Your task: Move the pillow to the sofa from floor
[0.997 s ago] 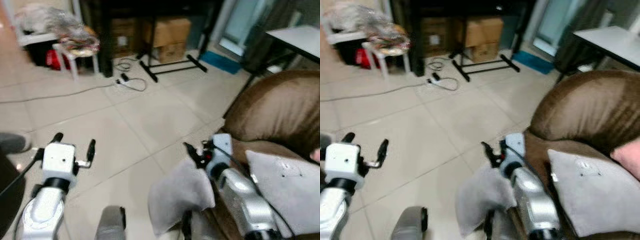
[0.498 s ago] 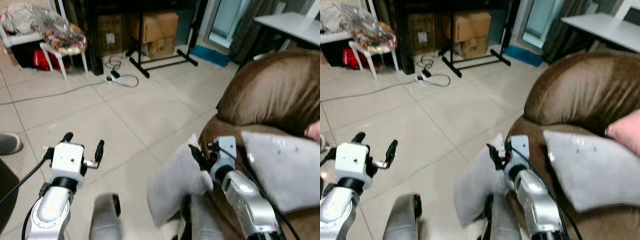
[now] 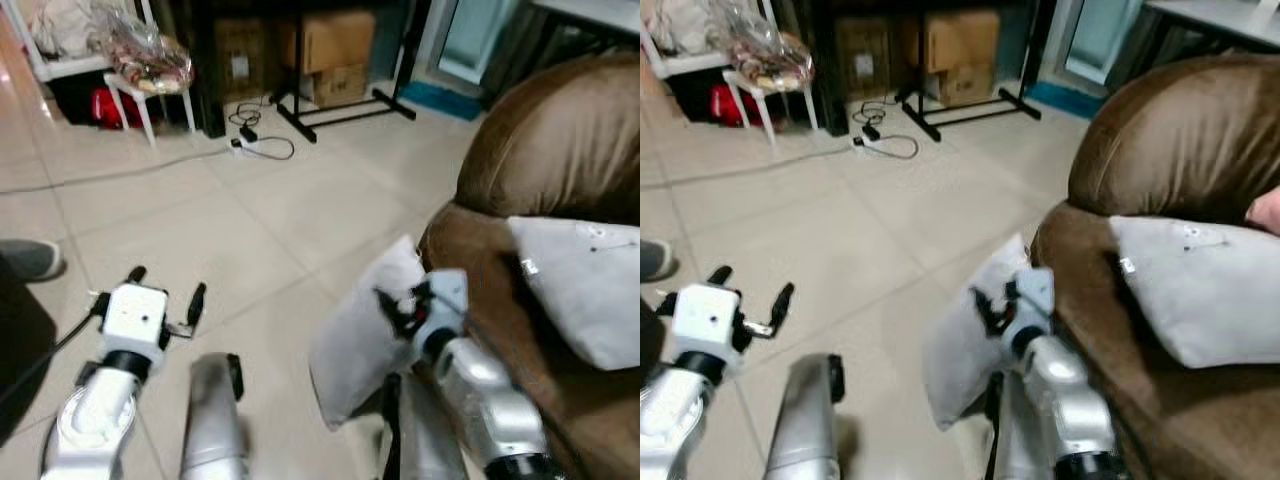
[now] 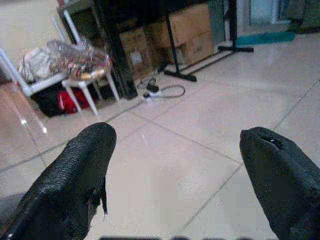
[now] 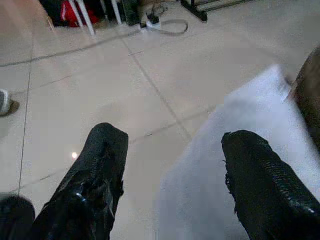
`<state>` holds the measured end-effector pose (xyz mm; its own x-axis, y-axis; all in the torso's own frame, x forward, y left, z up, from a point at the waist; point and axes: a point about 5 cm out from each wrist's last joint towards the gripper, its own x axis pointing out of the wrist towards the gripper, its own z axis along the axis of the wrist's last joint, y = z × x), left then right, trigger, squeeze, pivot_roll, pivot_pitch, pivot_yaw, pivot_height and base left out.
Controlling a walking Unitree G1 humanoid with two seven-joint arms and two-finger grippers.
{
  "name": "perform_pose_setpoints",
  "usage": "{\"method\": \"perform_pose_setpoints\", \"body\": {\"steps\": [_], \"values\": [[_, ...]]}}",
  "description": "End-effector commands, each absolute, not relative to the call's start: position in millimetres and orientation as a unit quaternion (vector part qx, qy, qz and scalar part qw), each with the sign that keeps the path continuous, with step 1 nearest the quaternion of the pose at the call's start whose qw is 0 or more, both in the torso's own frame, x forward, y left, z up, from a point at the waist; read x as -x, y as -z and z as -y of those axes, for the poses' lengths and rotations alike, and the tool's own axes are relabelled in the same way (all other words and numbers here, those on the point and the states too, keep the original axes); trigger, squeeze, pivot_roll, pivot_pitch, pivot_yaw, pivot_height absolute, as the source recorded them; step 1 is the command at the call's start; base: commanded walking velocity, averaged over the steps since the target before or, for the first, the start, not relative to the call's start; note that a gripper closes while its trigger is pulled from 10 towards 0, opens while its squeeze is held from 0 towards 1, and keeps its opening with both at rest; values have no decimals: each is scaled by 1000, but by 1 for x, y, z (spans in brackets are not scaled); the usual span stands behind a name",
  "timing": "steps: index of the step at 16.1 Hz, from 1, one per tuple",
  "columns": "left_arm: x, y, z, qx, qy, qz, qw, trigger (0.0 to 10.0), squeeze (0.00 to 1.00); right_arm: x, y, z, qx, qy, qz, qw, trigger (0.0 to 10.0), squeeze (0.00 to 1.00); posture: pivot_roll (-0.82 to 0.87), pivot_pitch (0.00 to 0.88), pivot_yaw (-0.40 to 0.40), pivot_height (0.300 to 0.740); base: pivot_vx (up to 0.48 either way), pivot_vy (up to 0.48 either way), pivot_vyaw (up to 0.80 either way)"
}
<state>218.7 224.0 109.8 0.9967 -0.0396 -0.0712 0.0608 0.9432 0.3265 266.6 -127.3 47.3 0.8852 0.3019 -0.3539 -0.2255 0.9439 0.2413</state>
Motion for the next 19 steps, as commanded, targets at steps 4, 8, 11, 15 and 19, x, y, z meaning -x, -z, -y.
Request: {"method": "perform_pose_setpoints", "body": {"steps": [4, 8, 11, 15, 19], "values": [[-225, -117, -220, -167, 78, -25, 982, 10000, 224, -286, -54, 130, -111, -112, -174, 972, 10000, 1000, 99, 0, -92, 432, 0, 0, 0], [-223, -119, -208, -166, 175, -36, 970, 10000, 224, -315, -57, 130, -99, -63, -160, 980, 10000, 1000, 114, 0, -80, 432, 0, 0, 0], [-218, -119, -204, -174, 233, -56, 955, 10000, 224, -330, -50, 135, -30, -19, -192, 981, 10000, 678, 127, 0, -71, 432, 0, 0, 0], [-202, -124, -199, -177, 308, -81, 931, 10000, 224, -339, -45, 144, 9, 36, -215, 976, 10000, 0, 158, 67, -56, 432, 0, 0, 0], [-185, -125, -197, -169, 355, -112, 913, 10000, 220, -333, -31, 140, -7, 45, -247, 968, 10000, 0, 167, 174, -46, 432, 0, 0, 0]]}}
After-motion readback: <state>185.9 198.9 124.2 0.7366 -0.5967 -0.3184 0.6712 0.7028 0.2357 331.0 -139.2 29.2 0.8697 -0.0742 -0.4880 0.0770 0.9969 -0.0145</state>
